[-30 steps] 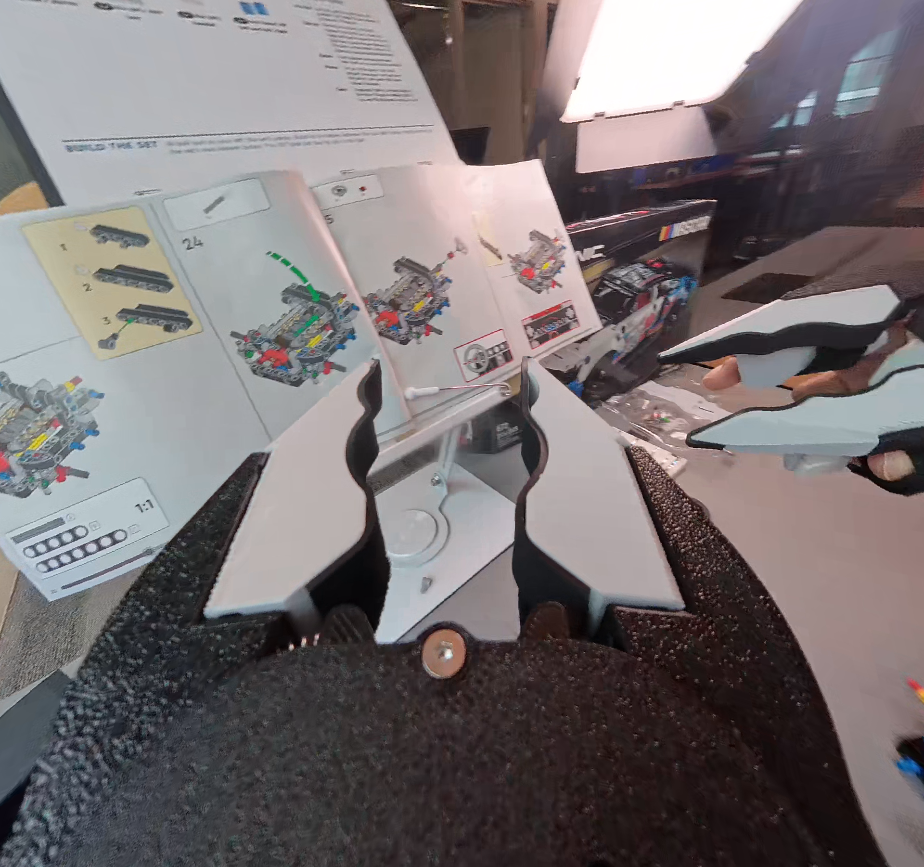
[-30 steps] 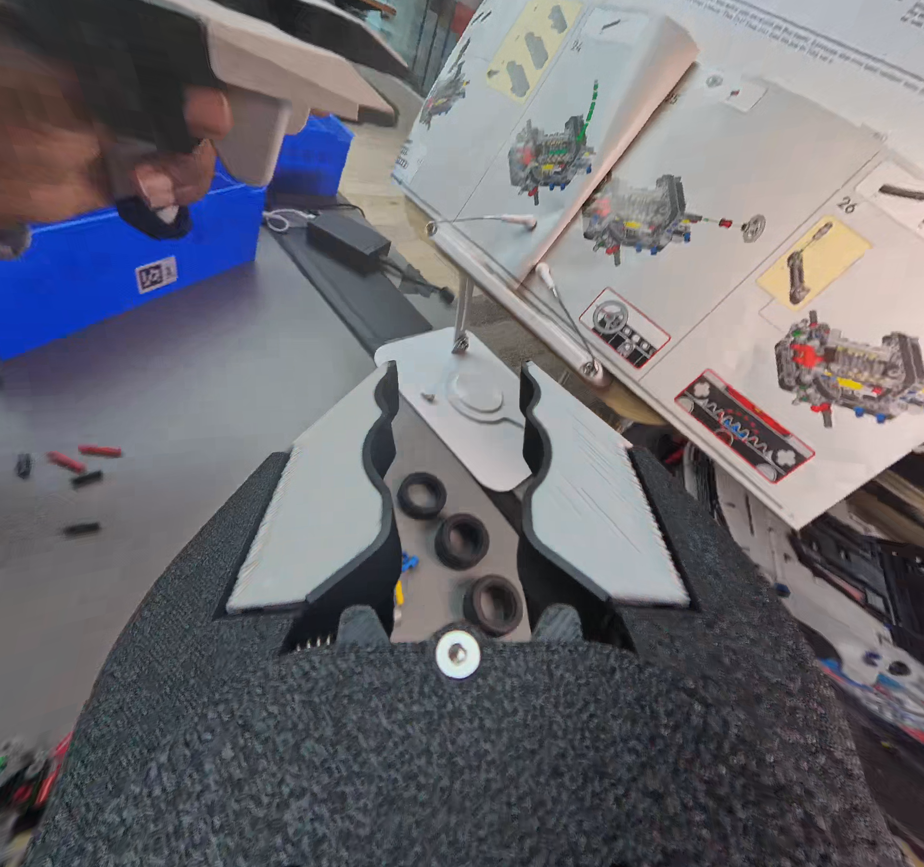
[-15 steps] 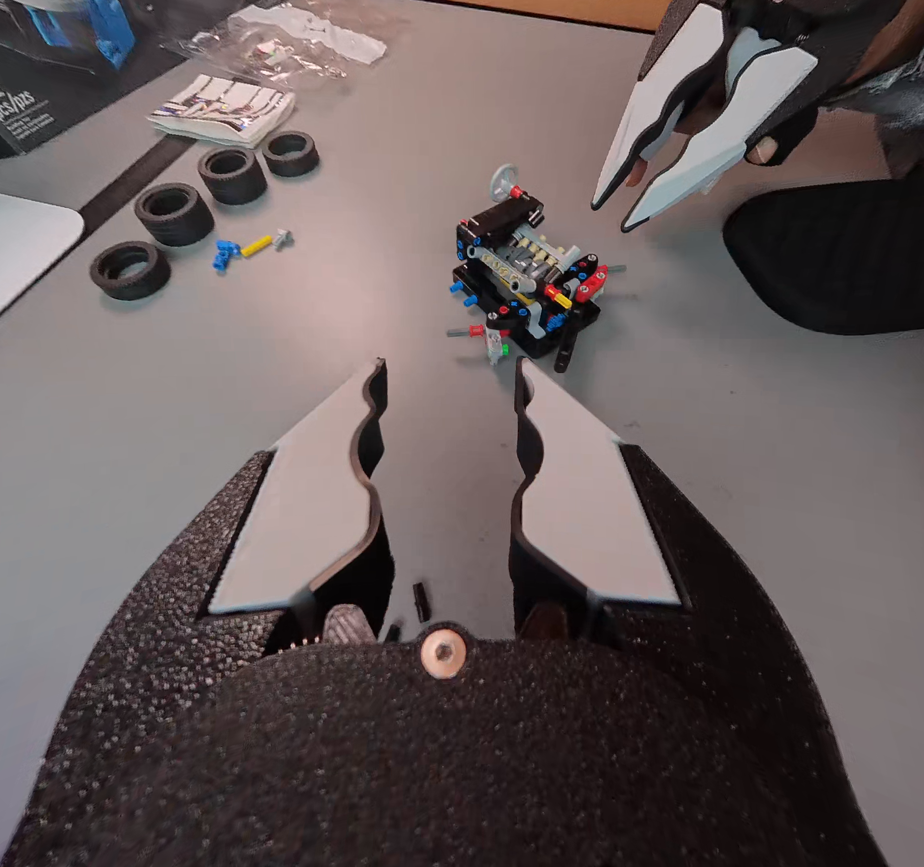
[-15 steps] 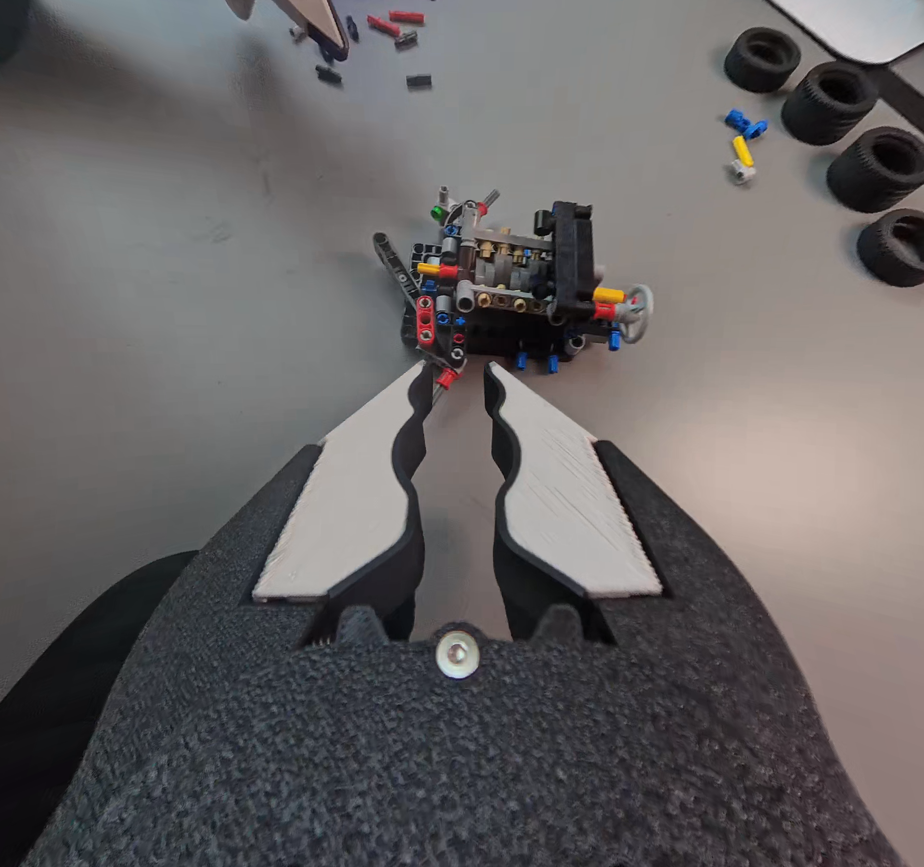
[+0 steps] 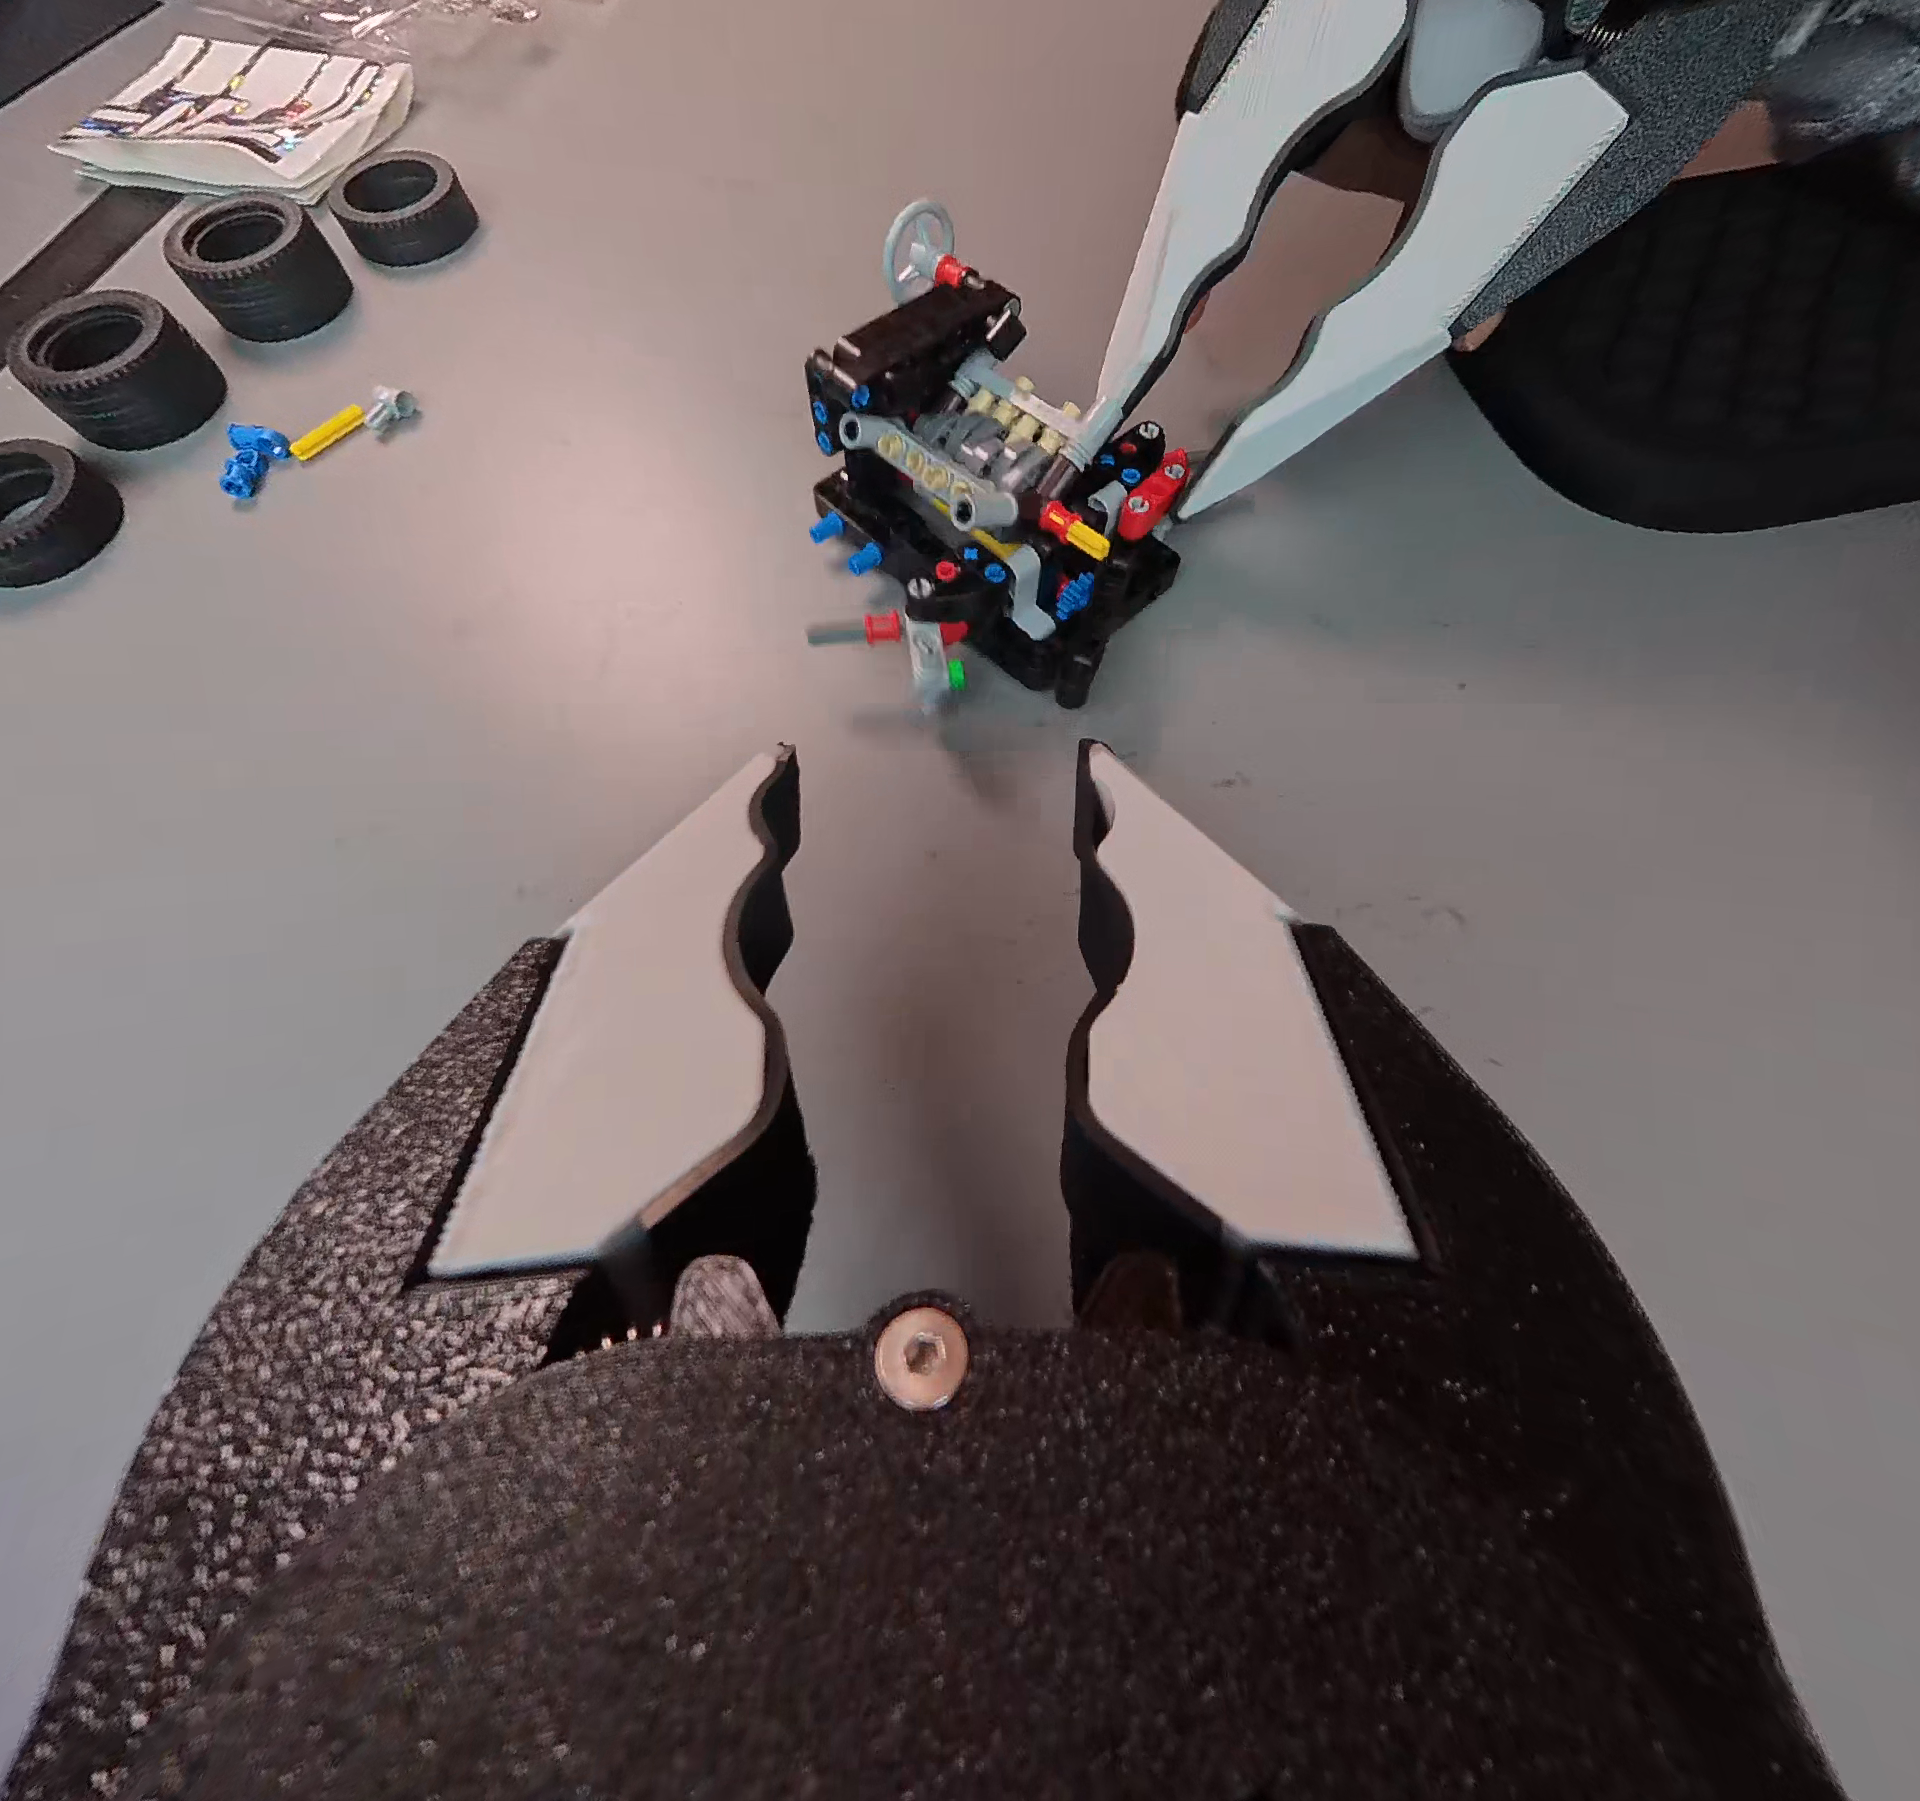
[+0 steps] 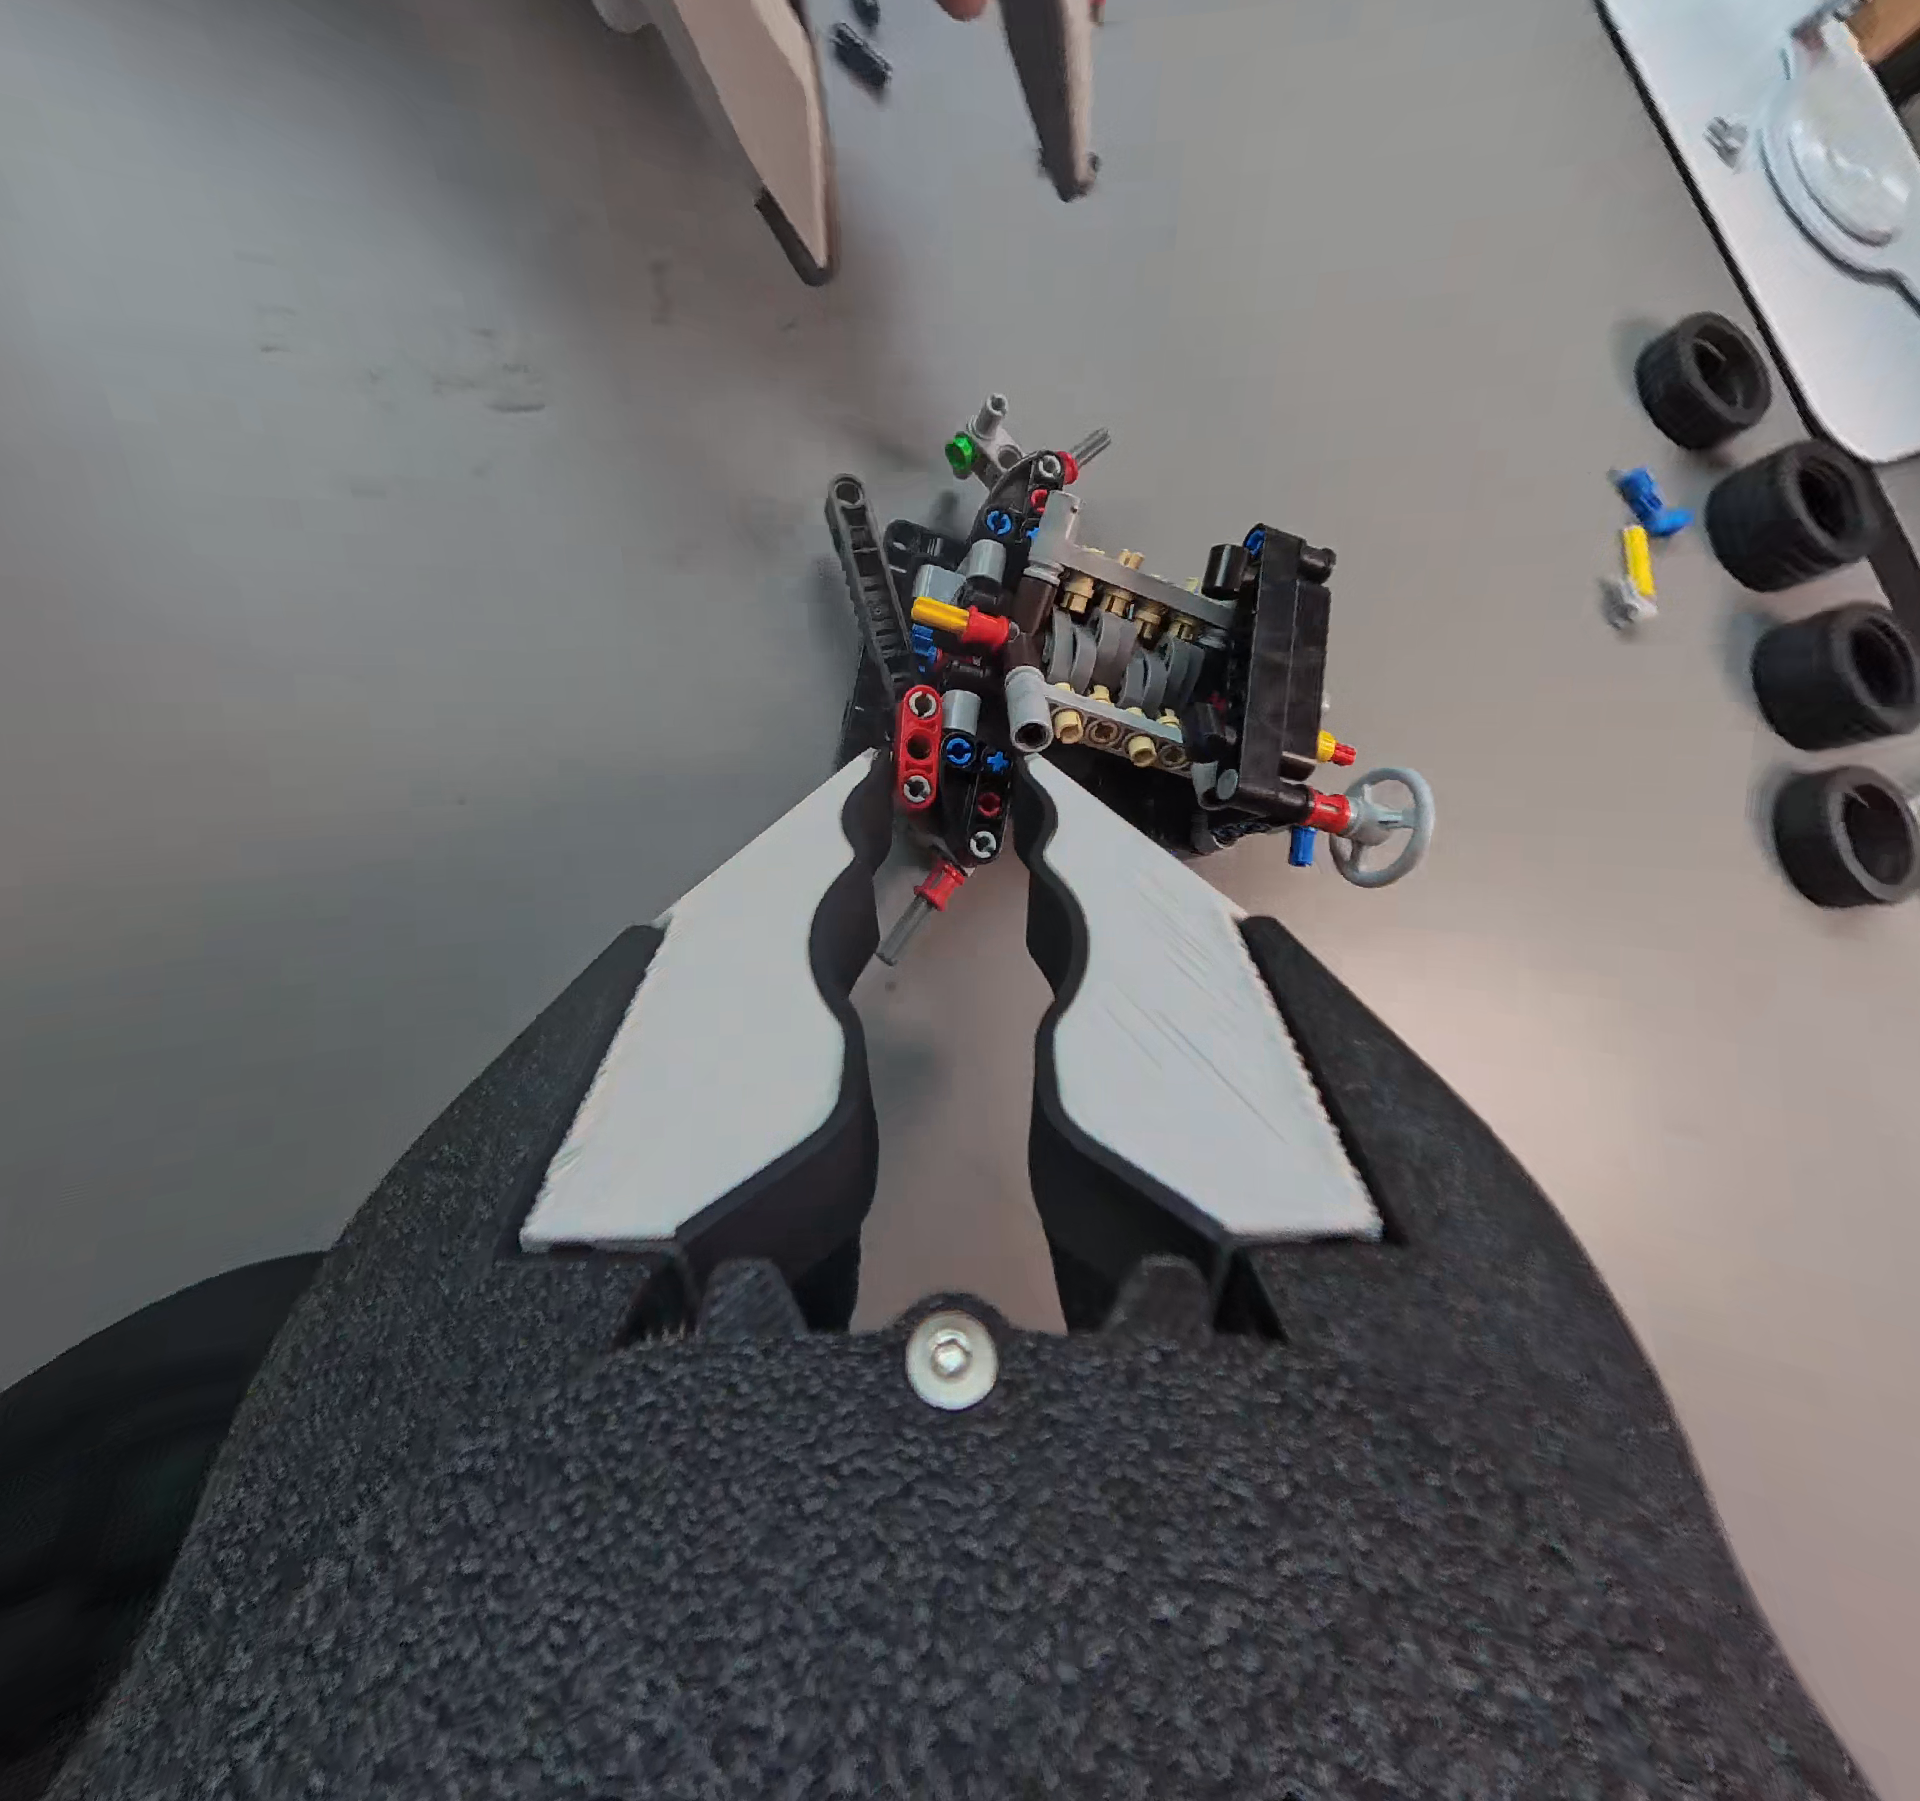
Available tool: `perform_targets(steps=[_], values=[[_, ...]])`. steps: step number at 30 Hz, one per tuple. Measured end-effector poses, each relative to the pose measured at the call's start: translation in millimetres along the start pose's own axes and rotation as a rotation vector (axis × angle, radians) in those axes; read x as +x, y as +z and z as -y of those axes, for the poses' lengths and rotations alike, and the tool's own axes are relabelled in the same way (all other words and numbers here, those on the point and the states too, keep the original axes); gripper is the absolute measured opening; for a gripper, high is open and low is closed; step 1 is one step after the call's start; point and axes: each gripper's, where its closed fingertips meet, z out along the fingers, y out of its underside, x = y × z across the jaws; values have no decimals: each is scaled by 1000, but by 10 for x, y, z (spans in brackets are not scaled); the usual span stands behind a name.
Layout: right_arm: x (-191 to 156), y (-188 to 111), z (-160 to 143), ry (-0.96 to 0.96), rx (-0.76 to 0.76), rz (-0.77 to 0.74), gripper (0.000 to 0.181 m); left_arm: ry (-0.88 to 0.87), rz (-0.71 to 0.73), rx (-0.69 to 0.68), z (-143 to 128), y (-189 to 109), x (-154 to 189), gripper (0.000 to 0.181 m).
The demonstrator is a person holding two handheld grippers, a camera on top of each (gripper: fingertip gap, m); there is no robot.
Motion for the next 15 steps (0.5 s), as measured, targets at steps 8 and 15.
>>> perform_targets(steps=[8,15], values=[[-614,58,344,-254,126,247,23,64,-191,-58,-23,-20,382,102],[-541,-69,306,-125,107,205,33,90,-163,-238,-309,123,530,136]])
